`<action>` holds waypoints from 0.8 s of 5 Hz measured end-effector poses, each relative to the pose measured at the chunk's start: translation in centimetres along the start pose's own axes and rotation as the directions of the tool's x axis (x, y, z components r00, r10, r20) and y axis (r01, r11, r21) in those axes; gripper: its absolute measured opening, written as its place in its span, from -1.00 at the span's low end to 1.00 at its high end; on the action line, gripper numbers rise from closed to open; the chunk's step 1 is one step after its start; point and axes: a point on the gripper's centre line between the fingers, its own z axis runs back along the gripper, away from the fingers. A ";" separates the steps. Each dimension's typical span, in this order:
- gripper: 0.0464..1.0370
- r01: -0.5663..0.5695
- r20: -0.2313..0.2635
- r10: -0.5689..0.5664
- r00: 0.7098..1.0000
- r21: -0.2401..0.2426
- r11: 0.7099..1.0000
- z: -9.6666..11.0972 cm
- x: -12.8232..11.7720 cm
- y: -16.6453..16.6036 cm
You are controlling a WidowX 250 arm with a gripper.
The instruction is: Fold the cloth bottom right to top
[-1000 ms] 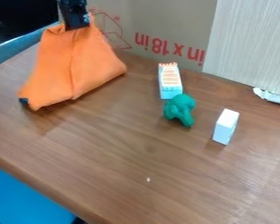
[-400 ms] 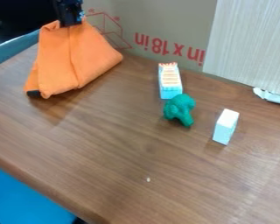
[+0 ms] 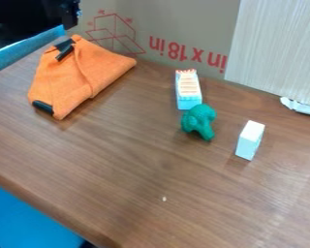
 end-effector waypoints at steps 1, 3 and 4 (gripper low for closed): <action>0.93 -0.007 0.004 0.007 1.000 -0.001 1.000 -0.1 -0.1 0.1; 0.93 -0.081 0.030 0.084 0.996 -0.109 0.991 3.9 -1.7 -1.7; 0.93 -0.141 0.009 0.144 0.990 -0.159 0.977 6.9 -3.3 -4.1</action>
